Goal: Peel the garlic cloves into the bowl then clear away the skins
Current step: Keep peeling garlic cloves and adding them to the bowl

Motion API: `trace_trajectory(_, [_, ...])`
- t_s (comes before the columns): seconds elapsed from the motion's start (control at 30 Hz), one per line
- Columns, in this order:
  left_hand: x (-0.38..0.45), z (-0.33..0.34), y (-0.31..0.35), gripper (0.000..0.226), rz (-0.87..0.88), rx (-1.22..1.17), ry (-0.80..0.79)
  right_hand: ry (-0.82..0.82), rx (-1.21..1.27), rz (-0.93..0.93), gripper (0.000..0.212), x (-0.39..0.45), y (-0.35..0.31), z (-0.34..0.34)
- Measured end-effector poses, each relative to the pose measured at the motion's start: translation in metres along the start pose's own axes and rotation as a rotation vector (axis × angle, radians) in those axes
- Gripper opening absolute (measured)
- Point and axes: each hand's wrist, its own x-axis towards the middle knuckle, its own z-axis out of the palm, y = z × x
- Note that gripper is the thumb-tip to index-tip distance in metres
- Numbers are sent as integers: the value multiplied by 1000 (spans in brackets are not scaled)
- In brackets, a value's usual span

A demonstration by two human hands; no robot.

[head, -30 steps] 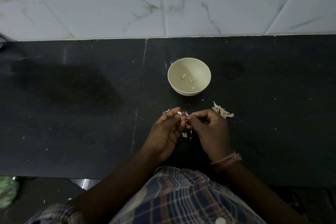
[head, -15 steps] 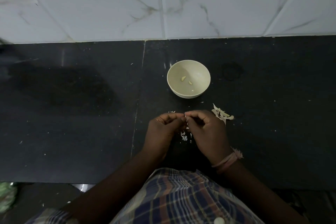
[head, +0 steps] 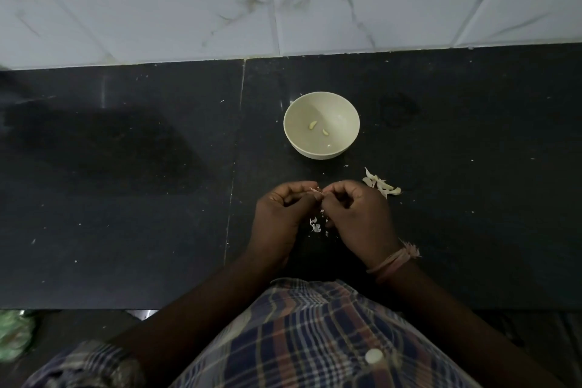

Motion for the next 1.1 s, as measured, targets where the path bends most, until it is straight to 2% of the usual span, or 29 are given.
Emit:
trace_trajectory(0.3, [0, -3, 2, 15, -91, -138, -20, -105, -114, -134, 6, 3, 6, -6])
trace_trajectory(0.7, [6, -1, 5, 16, -233, -198, -60, -84, -228, -269, 3, 3, 13, -7])
trace_trajectory(0.9, [9, -2, 6, 19, -255, -172, -70, -61, -198, -189, 8, 3, 10, -3])
trace_trajectory(1.0, [9, -3, 7, 19, -316, -190, -94, -86, -118, -85, 14, -2, 11, -4])
trace_trajectory(1.1, [10, -4, 7, 16, -374, -212, -114, -104, -81, -64, 13, -3, 10, -5])
